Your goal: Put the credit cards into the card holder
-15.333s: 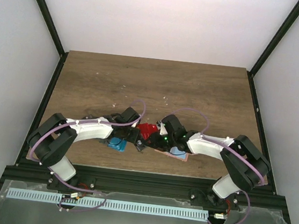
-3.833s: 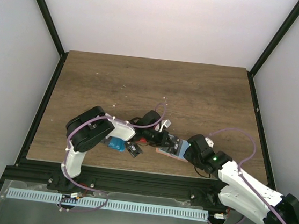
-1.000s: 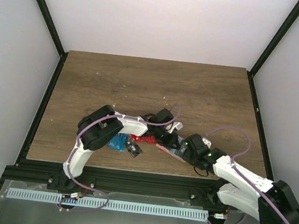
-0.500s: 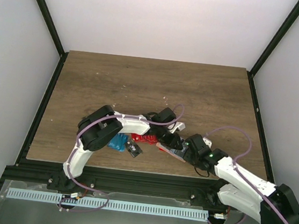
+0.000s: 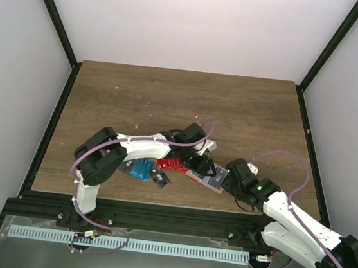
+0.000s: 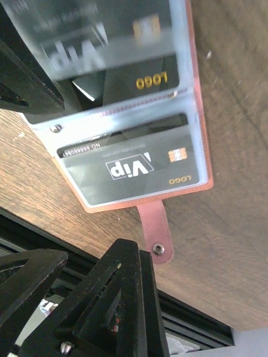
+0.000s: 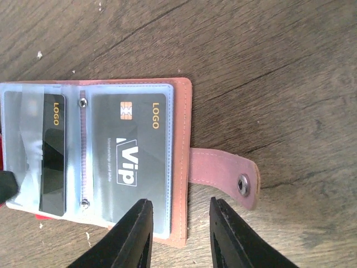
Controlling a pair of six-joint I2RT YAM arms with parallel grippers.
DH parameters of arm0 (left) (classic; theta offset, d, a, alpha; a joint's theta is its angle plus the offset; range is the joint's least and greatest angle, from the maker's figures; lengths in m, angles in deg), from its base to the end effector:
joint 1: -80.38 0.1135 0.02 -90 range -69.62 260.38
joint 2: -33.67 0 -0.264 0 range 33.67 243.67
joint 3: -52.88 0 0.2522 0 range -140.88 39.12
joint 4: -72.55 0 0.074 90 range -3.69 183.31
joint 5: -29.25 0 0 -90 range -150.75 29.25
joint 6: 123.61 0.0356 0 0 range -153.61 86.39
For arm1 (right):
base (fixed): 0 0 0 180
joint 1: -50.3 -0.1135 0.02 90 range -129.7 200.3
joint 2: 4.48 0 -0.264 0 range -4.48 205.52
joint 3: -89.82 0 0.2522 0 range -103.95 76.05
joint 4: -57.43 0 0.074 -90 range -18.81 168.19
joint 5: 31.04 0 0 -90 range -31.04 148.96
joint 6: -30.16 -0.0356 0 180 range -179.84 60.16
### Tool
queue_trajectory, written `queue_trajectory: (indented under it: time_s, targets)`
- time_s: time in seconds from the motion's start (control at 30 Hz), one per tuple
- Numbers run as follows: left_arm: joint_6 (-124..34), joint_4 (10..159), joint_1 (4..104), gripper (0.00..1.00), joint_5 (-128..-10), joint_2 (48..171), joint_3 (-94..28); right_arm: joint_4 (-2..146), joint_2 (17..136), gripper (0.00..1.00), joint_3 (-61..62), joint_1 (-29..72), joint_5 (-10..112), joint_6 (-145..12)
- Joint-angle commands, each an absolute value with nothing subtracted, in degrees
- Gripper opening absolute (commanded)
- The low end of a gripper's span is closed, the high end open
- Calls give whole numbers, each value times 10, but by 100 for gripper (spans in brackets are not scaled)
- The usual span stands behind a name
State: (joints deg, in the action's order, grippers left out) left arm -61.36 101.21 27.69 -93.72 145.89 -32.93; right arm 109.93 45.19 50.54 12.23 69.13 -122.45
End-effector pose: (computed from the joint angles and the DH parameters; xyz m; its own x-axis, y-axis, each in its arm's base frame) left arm 0.2302 -0.3340 0.1606 -0.8384 0.4557 -0.2990 0.5263 0.5343 -0.6614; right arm 0.1195 0.0856 0.1722 -0.8050 0.4796 -0.3492 0.3721 0.8667 0.3323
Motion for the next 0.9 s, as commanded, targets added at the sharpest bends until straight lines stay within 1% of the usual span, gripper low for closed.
queue_trajectory:
  time_s: [0.0,0.1,0.2,0.3,0.63,0.87]
  targets:
    - [-568,1029,306,71,-907,1418,-312,1123,431,31,483,125,705,-1242]
    - [-535,1035,328,73,-913,1420,-320,1091,429,31,495,125,683,-1235]
    - [-503,1062,341,73,-911,1438,-345,1049,436,27,509,125,647,-1229]
    - [-481,1087,349,73,-905,1464,-378,1031,447,25,515,126,635,-1229]
    - [-451,1136,366,72,-893,1543,-433,1027,478,24,522,125,643,-1233]
    - [-459,1158,365,72,-873,1556,-439,1015,492,24,535,126,644,-1233]
